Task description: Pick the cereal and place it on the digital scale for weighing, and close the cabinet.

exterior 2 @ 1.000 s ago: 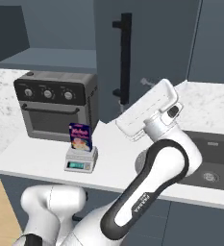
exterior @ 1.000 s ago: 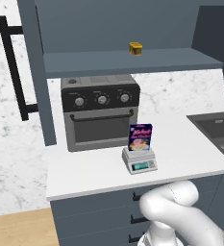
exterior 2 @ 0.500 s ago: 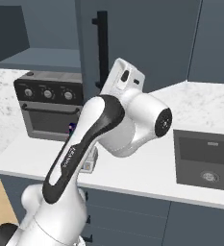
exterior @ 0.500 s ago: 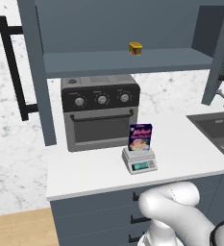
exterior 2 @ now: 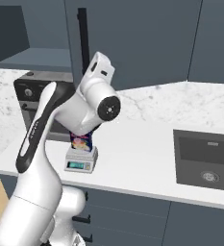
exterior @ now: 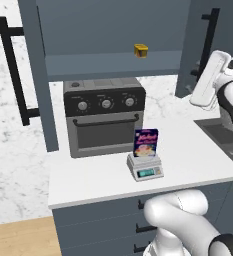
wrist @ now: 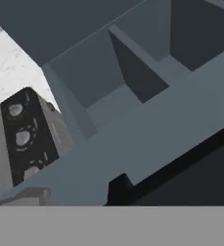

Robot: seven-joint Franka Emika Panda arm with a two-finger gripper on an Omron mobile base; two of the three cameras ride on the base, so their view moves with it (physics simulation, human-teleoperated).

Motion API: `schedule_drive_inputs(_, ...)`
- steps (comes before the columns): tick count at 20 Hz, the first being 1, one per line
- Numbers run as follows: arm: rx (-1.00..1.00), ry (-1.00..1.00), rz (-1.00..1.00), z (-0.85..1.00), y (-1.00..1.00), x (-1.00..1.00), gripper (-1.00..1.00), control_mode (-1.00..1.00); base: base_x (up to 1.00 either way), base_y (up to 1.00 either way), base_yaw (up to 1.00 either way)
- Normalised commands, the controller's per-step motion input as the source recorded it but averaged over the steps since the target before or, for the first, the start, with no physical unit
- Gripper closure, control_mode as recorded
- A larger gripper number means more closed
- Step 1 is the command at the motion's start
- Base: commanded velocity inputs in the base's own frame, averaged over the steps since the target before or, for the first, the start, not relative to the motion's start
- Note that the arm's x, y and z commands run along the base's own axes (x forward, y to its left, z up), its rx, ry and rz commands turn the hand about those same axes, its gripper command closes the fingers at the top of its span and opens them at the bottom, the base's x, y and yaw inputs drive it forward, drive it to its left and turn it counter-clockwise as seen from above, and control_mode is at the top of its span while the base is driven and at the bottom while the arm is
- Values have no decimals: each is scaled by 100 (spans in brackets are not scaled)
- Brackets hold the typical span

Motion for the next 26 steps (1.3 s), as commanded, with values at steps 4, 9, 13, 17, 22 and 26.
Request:
schedule_drive_inputs(4, 0, 1, 0, 17, 10, 100, -100, -100, 0, 0, 0)
schedule_drive_inputs(9, 0, 0, 0, 7, 0, 100, -100, -100, 0, 0, 0)
schedule_drive_inputs(13, 0, 0, 0, 0, -1, 92, -100, -100, 0, 0, 0)
schedule_drive_inputs(17, 0, 0, 0, 0, -13, 90, -100, -100, 0, 0, 0)
schedule_drive_inputs(22, 0, 0, 0, -11, -48, 63, -100, -100, 0, 0, 0)
schedule_drive_inputs(26, 0, 0, 0, -45, -32, 84, -100, -100, 0, 0, 0)
